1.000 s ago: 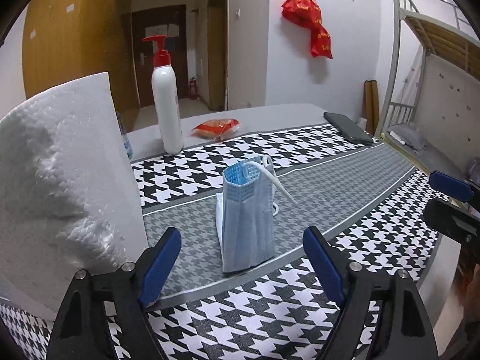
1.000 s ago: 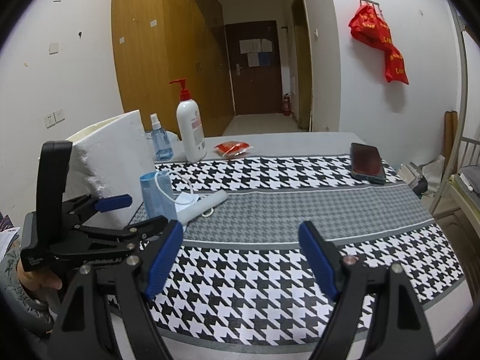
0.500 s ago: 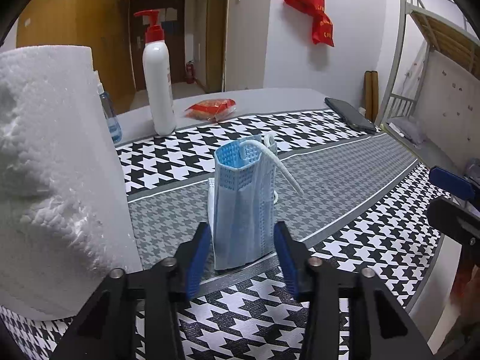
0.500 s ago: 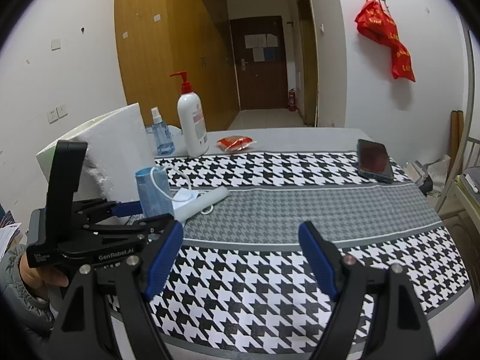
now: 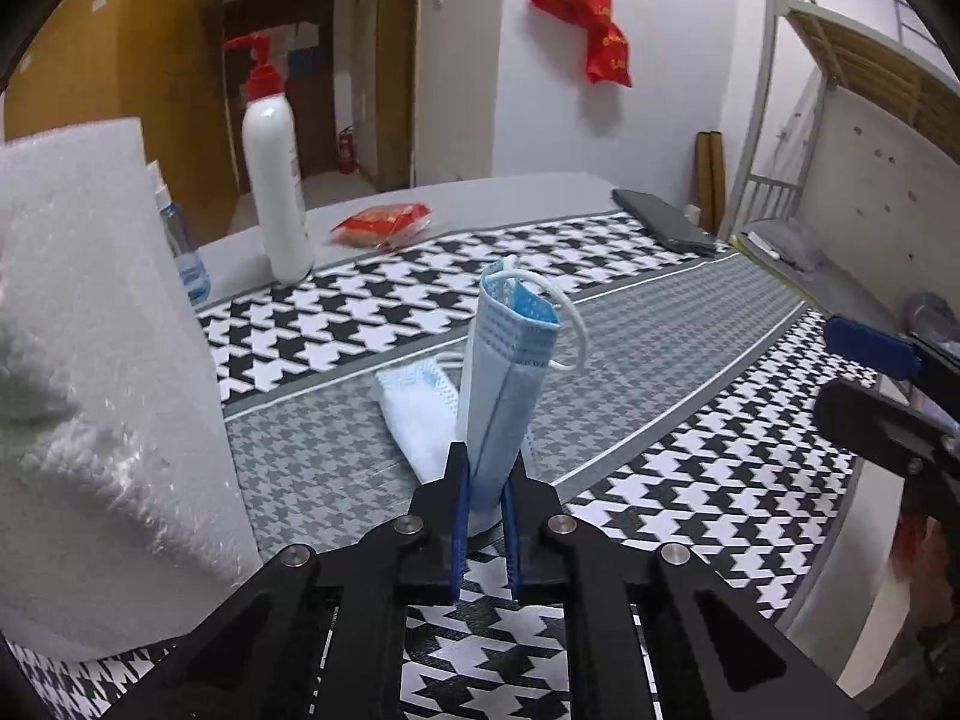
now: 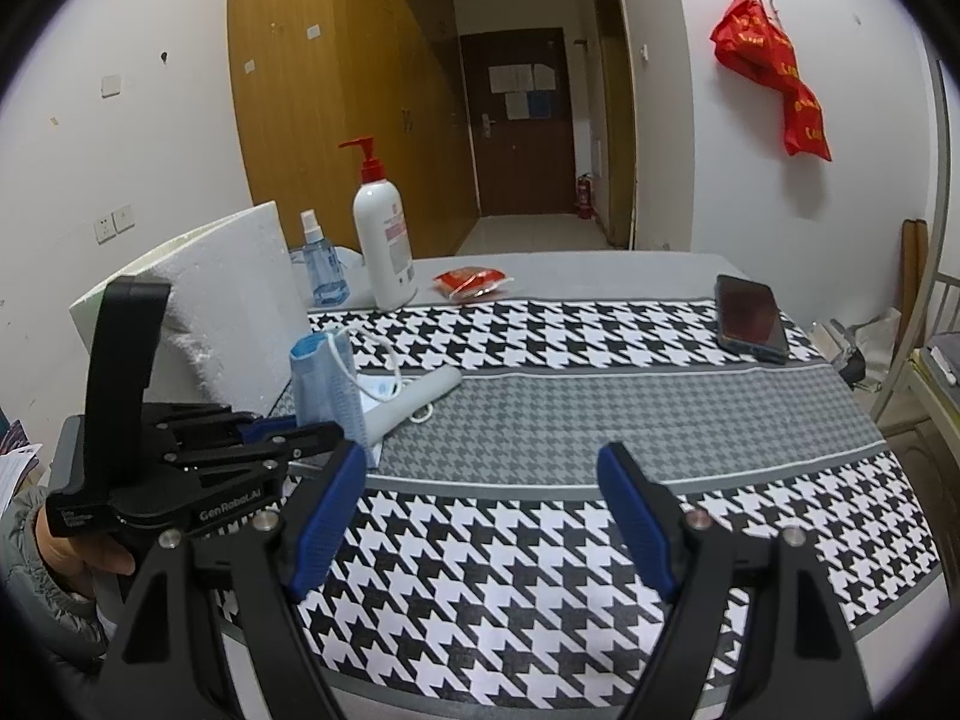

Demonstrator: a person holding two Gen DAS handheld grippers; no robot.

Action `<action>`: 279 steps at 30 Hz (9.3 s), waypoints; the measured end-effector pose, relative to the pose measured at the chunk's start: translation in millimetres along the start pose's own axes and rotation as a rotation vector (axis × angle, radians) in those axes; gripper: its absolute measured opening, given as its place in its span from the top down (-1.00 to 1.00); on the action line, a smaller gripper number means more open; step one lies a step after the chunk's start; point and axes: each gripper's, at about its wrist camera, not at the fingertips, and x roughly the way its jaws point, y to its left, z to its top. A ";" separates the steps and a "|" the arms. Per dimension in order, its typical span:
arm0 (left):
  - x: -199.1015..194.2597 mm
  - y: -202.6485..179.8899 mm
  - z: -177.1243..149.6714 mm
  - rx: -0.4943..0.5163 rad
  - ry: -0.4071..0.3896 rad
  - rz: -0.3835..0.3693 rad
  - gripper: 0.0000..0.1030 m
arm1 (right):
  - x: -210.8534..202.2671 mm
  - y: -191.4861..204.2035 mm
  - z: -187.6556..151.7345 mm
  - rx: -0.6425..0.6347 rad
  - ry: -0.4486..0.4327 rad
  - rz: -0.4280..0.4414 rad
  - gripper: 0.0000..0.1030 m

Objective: Organize soft objects
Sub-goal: 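Lift the blue surgical mask off the table with the left gripper, then grasp the white foam cylinder with the right gripper while the left holds the blue mask, then carry the blue mask and white cylinder toward the foam box with both grippers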

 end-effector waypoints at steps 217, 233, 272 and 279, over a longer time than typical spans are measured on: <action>-203.4 16.0 7.6 0.112 -0.405 -0.067 0.81 | -71.1 89.4 46.4 -0.142 -0.141 0.085 0.57; -222.4 34.7 13.7 0.065 -0.484 0.083 0.81 | -82.5 118.1 66.4 -0.200 -0.207 0.136 0.57; -170.0 107.7 36.4 -0.082 -0.355 0.211 0.88 | -34.5 150.8 91.9 -0.234 -0.179 0.225 0.57; -152.5 113.3 41.9 -0.091 -0.303 0.224 0.88 | -31.0 146.1 91.7 -0.222 -0.170 0.217 0.57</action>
